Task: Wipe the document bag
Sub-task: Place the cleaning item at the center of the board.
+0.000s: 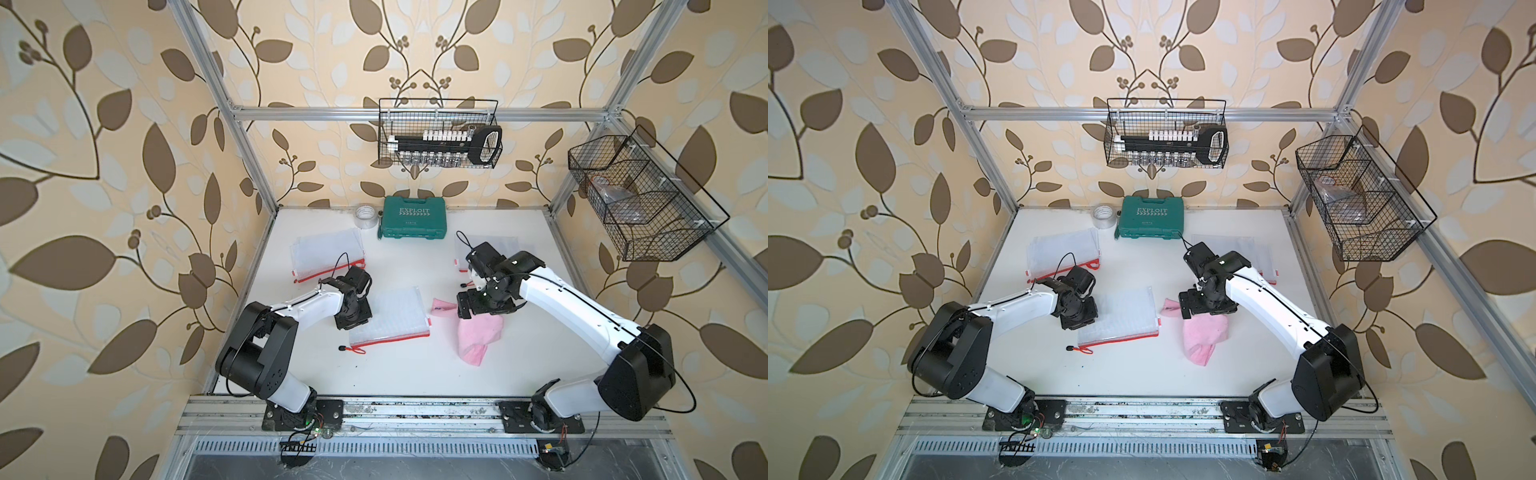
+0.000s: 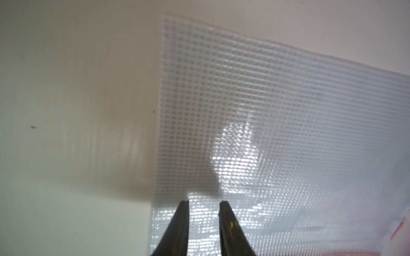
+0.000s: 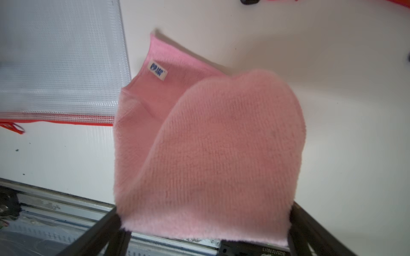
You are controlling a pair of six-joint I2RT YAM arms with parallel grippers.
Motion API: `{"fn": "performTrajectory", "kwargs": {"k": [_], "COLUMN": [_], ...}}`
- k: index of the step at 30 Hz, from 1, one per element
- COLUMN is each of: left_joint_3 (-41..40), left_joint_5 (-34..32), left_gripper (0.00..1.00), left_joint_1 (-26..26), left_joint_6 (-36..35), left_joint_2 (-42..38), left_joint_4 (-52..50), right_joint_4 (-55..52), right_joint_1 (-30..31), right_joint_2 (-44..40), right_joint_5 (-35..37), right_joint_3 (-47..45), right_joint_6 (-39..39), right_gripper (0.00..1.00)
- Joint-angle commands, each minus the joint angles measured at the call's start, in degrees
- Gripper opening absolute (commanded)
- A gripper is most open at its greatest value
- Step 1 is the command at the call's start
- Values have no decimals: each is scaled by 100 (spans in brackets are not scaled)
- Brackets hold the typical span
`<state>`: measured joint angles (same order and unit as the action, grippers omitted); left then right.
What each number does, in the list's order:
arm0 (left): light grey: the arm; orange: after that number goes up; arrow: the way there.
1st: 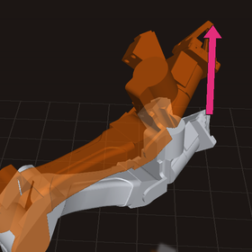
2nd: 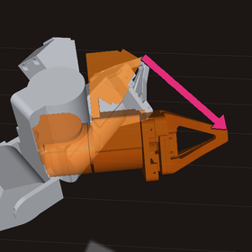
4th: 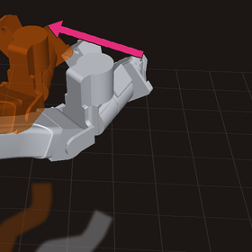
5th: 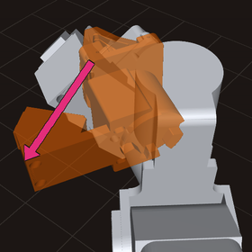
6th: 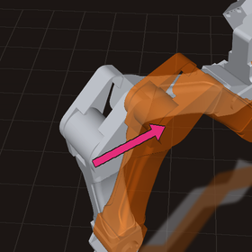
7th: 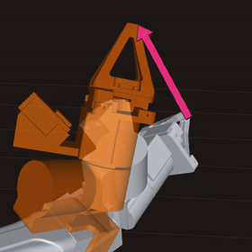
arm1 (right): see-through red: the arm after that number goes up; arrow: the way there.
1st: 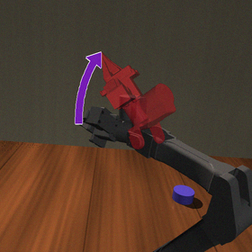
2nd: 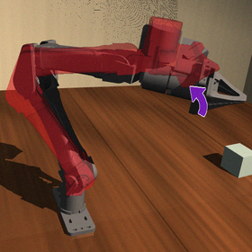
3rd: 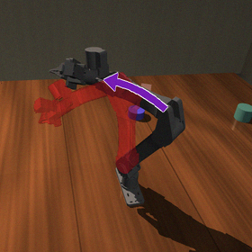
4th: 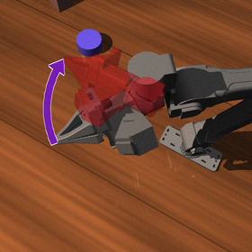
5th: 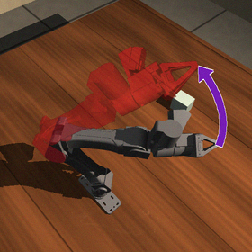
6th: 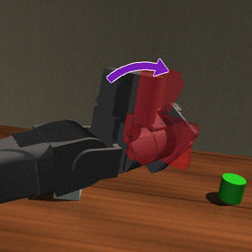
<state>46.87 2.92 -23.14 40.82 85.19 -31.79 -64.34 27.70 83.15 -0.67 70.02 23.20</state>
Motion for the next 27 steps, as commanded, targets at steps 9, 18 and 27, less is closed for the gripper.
{"fn": "performTrajectory", "kwargs": {"k": [9,18,27], "left_joint_3": [663,1140,1726], "left_joint_5": [2332,3067,3626], "left_gripper": [47,48,47], "left_joint_1": [-106,-1261,-1892], "left_joint_6": [-182,-880,-781], "left_joint_2": [-506,708,1799], "left_joint_4": [1335,2532,3233], "right_joint_4": [708,974,1032], "right_joint_1": [-11,-162,-306], "right_joint_2": [509,492,487], "right_joint_5": [-593,-1015,-1020], "right_joint_3": [-402,-402,-602], "right_joint_6": [102,286,352], "right_gripper": [98,98,98]}}
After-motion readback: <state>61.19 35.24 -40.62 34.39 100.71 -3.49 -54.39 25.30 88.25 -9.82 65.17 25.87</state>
